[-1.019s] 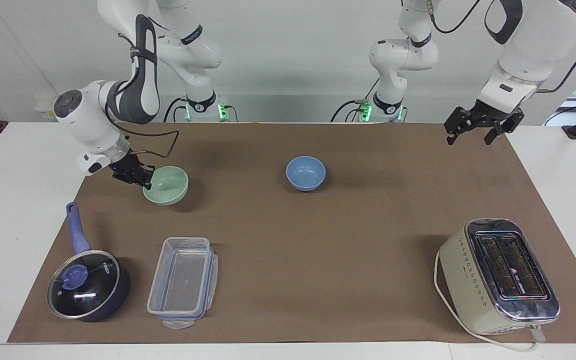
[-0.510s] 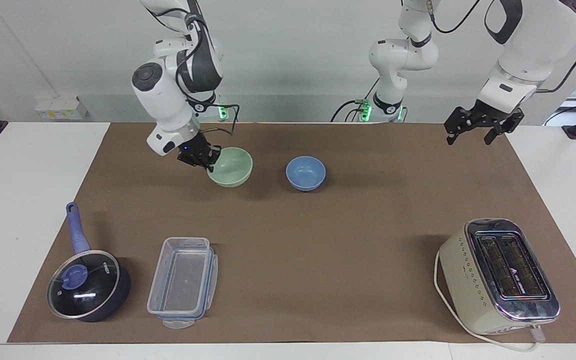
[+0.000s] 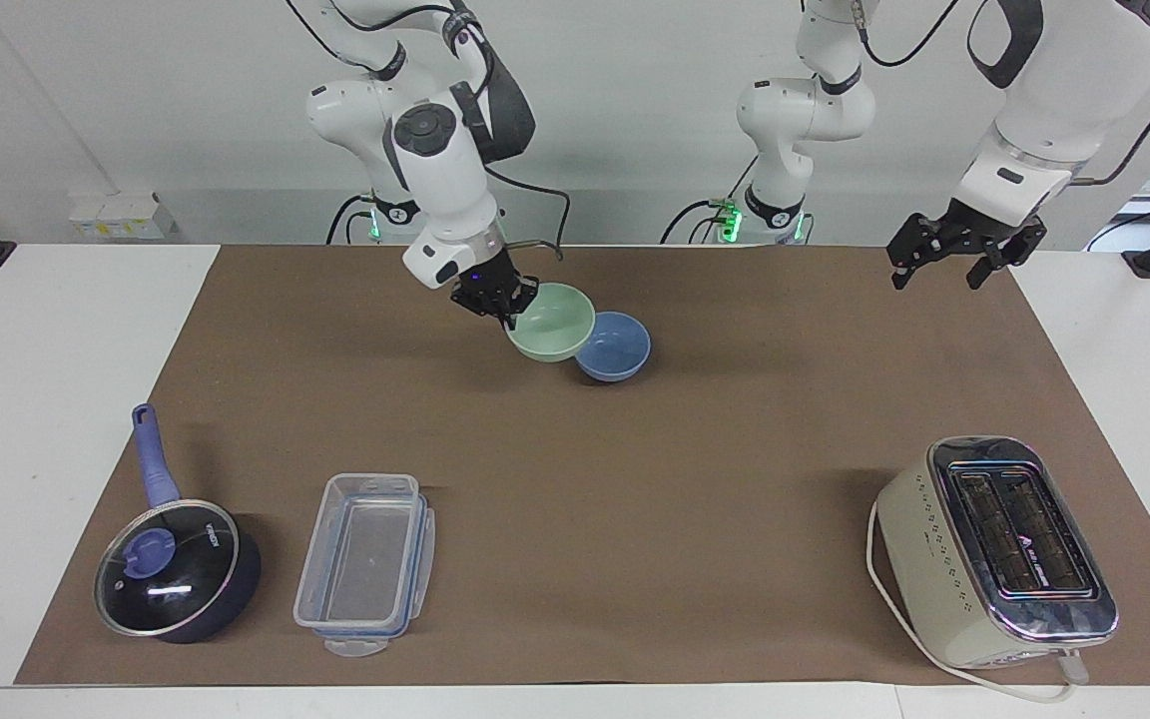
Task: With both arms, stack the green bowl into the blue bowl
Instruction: 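Carry the green bowl with the right gripper over the blue bowl, then lower the green bowl into the blue bowl and open the right gripper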
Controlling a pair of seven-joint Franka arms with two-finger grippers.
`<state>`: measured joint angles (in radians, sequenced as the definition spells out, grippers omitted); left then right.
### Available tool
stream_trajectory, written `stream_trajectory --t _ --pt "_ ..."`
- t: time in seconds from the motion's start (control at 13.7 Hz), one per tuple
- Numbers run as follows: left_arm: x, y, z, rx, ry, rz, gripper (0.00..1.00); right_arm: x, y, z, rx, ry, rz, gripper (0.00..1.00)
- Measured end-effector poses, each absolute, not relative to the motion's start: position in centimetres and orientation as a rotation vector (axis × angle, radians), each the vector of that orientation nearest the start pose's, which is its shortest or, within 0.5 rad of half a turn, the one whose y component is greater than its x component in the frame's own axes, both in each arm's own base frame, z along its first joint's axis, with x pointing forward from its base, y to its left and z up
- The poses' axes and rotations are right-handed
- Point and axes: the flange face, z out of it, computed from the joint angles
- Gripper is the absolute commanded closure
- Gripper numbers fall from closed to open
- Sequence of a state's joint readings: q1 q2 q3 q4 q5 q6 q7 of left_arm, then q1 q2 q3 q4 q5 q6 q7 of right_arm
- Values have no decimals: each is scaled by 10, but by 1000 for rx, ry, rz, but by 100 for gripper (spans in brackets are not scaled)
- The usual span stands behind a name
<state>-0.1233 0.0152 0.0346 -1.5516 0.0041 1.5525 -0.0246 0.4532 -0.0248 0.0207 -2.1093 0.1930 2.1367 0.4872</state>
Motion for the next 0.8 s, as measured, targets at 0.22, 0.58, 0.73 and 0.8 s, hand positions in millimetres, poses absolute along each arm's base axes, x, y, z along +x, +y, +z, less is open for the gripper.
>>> stream_trajectory --t 0.22,0.58,0.73,0.8 --pt "555 -49 623 -3134 100 22 0 460 301 414 -2985 160 58 100" --pt "555 -49 623 -3134 100 22 0 444 326 386 -3001 155 83 100" --pt "555 -49 623 -3134 100 22 0 444 326 383 -3004 157 90 100" --pt "555 -49 623 -3134 100 22 0 444 325 382 -3005 158 92 100"
